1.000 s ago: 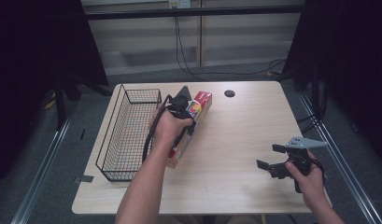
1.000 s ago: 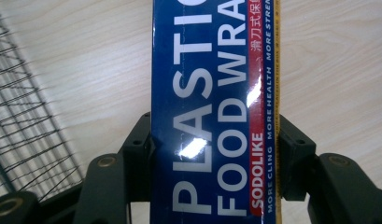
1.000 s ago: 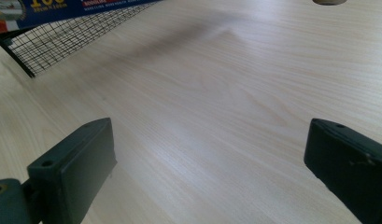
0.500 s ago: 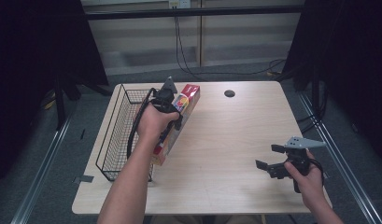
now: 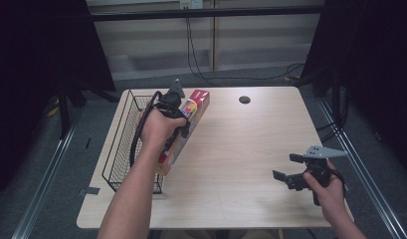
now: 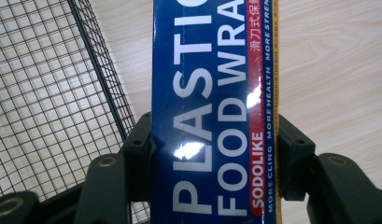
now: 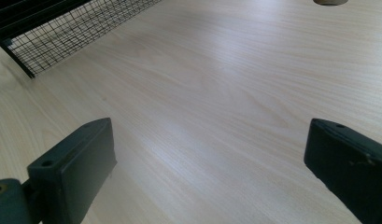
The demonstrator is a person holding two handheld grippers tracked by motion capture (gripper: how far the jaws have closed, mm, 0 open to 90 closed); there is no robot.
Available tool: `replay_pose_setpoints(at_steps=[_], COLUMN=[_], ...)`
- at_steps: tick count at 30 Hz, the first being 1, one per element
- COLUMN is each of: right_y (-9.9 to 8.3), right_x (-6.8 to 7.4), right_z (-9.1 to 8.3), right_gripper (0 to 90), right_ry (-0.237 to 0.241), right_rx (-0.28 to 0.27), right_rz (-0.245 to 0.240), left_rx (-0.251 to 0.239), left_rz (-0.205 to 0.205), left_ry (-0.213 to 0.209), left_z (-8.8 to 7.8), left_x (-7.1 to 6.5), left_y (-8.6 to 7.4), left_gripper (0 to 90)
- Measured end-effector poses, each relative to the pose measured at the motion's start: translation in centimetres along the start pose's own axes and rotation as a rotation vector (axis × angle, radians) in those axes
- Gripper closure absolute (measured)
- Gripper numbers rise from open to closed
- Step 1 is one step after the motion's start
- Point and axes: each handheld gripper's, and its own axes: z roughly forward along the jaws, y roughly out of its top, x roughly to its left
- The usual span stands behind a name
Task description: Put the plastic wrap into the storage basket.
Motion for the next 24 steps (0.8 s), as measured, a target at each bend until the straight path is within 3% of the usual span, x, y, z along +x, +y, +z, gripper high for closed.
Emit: replay_pose_setpoints(at_steps=[11, 15, 16, 19, 21, 24], right_y=[0.0, 0.0, 0.0, 0.0, 0.0, 0.1], right_x=[0.0, 0.0, 0.0, 0.1, 0.1, 0.1], right_z=[0.0, 0.0, 0.0, 0.1, 0.1, 0.1], right_gripper=[1.6, 1.6, 1.6, 1.6, 1.6, 1.6], right_ry=[-0.001, 0.000, 0.000, 0.001, 0.001, 0.002], right_rx=[-0.002, 0.000, 0.000, 0.000, 0.000, 0.000], right_rz=[0.006, 0.000, -0.001, 0.001, 0.000, 0.000], left_rx=[-0.017, -0.025, -0.025, -0.035, -0.029, -0.034], left_rz=[-0.030, -0.021, -0.045, -0.055, -0.034, -0.053], left_ry=[0.014, 0.014, 0.014, 0.013, 0.016, 0.018], left_z=[-1.0, -1.4, -1.4, -1.7, -2.0, -2.4], left_x=[1.0, 1.5, 1.5, 1.9, 2.4, 2.8], left_y=[-0.4, -0.7, -0.8, -1.0, -1.2, -1.5], left_gripper=[44.2, 44.2, 44.2, 44.2, 44.2, 44.2])
